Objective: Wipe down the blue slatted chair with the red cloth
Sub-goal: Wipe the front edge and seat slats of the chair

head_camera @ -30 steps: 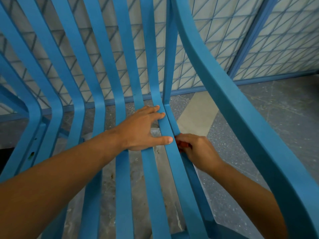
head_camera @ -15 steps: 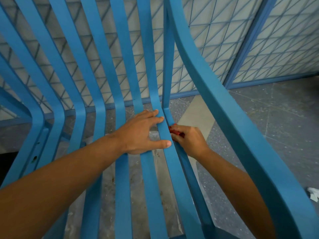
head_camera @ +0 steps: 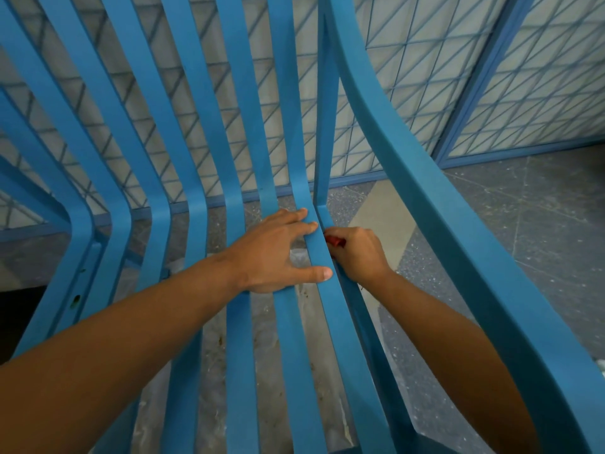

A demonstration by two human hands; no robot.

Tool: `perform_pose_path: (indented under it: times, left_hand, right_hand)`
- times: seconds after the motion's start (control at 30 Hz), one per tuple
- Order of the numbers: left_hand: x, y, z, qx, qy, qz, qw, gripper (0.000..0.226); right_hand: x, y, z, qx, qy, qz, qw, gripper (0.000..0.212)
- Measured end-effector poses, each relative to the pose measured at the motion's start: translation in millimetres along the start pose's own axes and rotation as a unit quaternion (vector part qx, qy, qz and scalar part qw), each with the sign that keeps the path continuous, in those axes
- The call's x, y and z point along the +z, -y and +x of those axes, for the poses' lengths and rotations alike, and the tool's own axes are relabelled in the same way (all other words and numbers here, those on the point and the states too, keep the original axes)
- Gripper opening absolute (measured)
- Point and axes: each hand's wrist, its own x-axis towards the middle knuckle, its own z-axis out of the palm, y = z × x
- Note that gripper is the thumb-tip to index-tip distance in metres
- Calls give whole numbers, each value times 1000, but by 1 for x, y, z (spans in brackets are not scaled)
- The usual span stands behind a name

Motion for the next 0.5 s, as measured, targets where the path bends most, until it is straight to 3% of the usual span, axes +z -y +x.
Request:
perform_pose_path:
  times: [0.23,0.4,0.5]
  left_hand:
    - [-2,-4,-6,-6,0,-3,1000,103]
    - [-1,-27,-42,3,-45,-49,998,65]
    - [-2,-36,-82,-4,-36,-77,996,53]
  right_hand:
    - [-10,8,-67,38,5,50,998,19]
    - [-26,25,-146,72,75,70,992,11]
    - [-45,25,-180,161,127,30,978,16]
